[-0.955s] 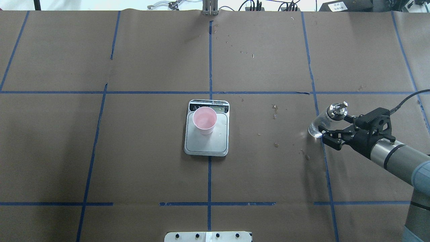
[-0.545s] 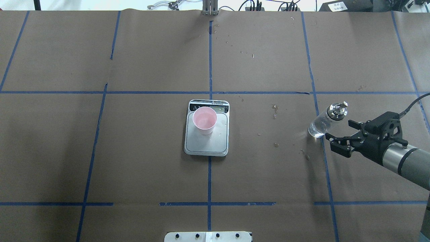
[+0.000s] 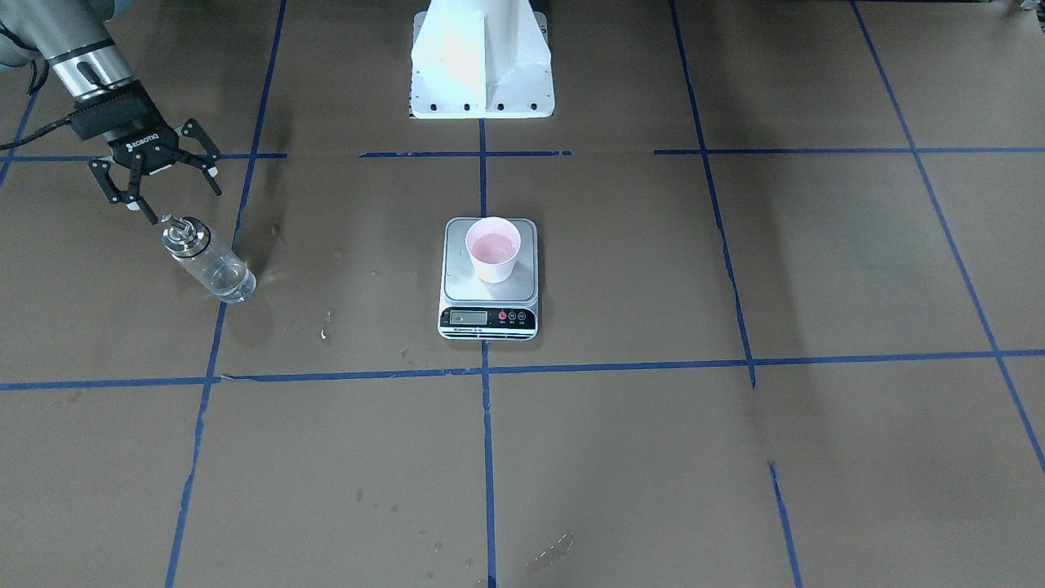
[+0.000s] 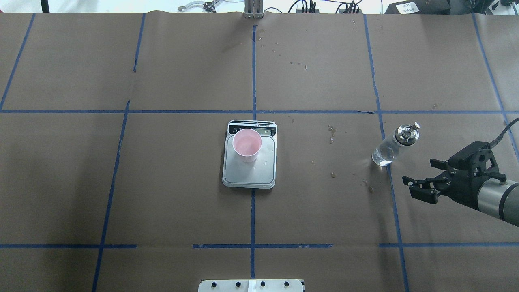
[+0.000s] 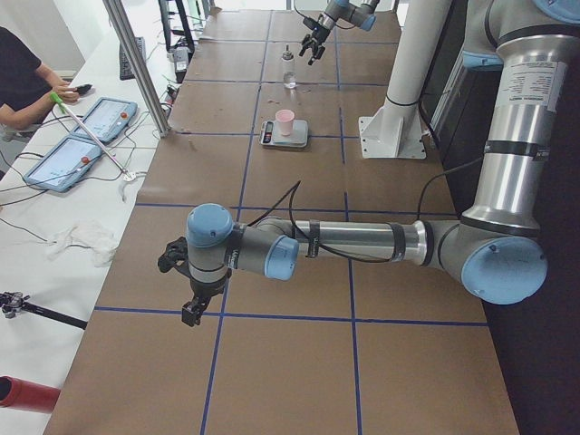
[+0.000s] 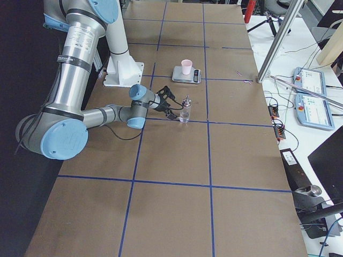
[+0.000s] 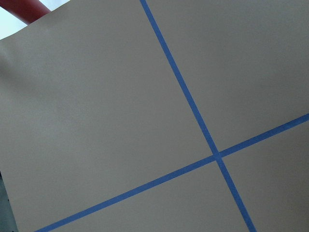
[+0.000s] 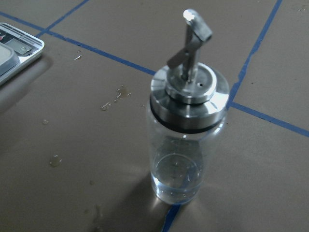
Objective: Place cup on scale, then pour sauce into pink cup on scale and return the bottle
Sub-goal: 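Open the right gripper and withdraw it away from the bottle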
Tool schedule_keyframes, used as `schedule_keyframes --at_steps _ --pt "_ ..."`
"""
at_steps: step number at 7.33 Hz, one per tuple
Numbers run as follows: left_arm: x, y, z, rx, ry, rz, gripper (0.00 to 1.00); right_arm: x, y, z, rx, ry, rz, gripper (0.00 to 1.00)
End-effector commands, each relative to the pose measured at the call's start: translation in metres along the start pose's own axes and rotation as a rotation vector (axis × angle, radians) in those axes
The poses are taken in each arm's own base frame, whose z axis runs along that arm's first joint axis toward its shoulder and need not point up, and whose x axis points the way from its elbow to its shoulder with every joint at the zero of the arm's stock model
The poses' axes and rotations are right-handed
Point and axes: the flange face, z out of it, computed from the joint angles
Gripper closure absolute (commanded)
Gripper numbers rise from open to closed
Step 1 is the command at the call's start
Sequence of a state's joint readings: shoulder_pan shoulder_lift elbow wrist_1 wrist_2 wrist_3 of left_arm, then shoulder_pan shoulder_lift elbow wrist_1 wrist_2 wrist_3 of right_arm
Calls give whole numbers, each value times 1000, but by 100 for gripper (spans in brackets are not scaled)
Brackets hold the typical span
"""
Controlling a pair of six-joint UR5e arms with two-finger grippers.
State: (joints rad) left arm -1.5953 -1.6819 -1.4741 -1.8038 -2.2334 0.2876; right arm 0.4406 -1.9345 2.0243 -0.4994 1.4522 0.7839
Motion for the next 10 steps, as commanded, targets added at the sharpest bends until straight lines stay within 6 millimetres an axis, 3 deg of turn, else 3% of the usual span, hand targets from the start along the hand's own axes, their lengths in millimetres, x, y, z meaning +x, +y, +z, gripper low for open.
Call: schedule_keyframes --at_steps 1,3,4,5,6,8,9,10 --pt "0 0 0 0 0 1 0 -21 -14 -26 -142 6 -5 0" --pt "0 0 0 0 0 2 0 -29 -28 -60 -264 18 15 0" --pt "0 0 0 0 0 2 0 -26 -51 -82 -333 35 72 1" --pt "0 0 0 1 0 3 0 -14 -81 -101 -395 12 174 0" --pt "0 0 0 1 0 2 0 -2 -97 -113 -421 -29 238 0" --pt "0 0 0 1 0 2 0 15 -106 -120 -398 -29 252 0" --pt "0 -1 -1 2 -1 2 0 40 -126 -127 -401 -23 229 0" --pt "0 -1 -1 2 -1 2 0 65 -157 -134 -417 -15 227 0"
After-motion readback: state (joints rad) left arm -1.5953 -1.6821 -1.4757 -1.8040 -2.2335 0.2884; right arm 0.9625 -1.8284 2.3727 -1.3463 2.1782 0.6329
